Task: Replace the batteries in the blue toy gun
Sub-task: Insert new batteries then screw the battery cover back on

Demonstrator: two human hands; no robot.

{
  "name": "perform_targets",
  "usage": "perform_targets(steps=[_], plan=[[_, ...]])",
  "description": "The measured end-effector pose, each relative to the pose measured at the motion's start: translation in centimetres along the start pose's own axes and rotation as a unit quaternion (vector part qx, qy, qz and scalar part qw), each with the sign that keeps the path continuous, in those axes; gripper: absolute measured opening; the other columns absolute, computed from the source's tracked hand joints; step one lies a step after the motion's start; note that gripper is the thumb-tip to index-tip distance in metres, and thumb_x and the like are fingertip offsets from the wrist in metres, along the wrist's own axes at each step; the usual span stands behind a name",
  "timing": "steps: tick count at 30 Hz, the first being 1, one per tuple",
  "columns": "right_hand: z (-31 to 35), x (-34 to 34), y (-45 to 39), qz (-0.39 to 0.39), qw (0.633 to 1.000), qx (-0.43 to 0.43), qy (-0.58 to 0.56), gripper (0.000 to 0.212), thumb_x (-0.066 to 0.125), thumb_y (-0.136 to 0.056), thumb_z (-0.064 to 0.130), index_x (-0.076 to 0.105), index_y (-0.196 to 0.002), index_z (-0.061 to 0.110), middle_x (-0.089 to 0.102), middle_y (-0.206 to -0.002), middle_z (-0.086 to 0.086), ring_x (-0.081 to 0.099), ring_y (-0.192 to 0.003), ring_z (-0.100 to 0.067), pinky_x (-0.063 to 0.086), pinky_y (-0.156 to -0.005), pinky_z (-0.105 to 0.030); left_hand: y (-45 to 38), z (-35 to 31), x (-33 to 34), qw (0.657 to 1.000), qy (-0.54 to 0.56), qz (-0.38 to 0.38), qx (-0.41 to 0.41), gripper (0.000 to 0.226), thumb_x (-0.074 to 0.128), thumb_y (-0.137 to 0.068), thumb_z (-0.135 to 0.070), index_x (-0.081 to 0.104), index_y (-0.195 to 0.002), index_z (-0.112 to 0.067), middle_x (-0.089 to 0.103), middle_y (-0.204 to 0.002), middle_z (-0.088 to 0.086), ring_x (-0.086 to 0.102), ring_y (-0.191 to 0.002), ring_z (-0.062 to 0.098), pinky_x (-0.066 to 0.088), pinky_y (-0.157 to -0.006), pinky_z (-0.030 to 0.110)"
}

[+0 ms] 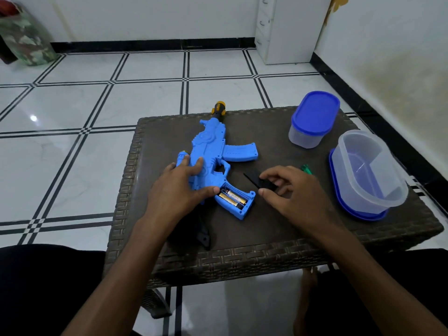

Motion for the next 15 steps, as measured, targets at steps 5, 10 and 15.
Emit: perform_targets(steps=[5, 10, 15], plan=[[2.9, 0.3, 1.5, 0.004, 0.997, -0.075, -0.016, 0.028, 0.077, -0.078, 0.028, 0.071, -0.105, 0.029, 0.066, -0.100, 0.014, 0.061, -0.089, -0.005, 0.051, -0.068, -0.018, 0.1, -0.1, -0.1, 1.000, -0.002, -0.008, 0.002, 0.087, 0.068, -0.070, -0.064, 0.034, -0.146, -0.037, 0.019, -0.160, -0.004, 0.023, -0.145, 0.024, 0.035, -0.109, 0.049], [3.5, 1.0, 2.1, 0.003, 0.994, -0.109, 0.003, 0.028, 0.074, -0.078, 0.033, 0.072, -0.106, 0.028, 0.063, -0.096, 0.013, 0.057, -0.089, -0.005, 0.041, -0.073, -0.010, -0.1, 0.0, -0.2, 1.000, 0.001, 0.002, 0.002, 0.088, 0.069, -0.070, -0.064, 0.033, -0.146, -0.038, 0.018, -0.160, -0.004, 0.021, -0.146, 0.023, 0.034, -0.110, 0.048], [3.3, 1.6, 2.3, -0.018, 0.993, -0.121, 0.003, 0.027, 0.075, -0.077, 0.028, 0.074, -0.103, 0.023, 0.063, -0.096, 0.010, 0.057, -0.088, -0.007, 0.043, -0.079, -0.015, -0.1, -0.2, -0.3, 1.000, -0.005, -0.001, 0.007, 0.088, 0.070, -0.070, -0.062, 0.034, -0.146, -0.036, 0.019, -0.160, -0.003, 0.024, -0.145, 0.022, 0.033, -0.110, 0.043]])
Point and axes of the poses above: each hand's wrist, its own y-axis away from the middle knuckle, its own x-axis out of the palm, z = x × y, the point moved 8 cm from there along -y, towards the middle knuckle
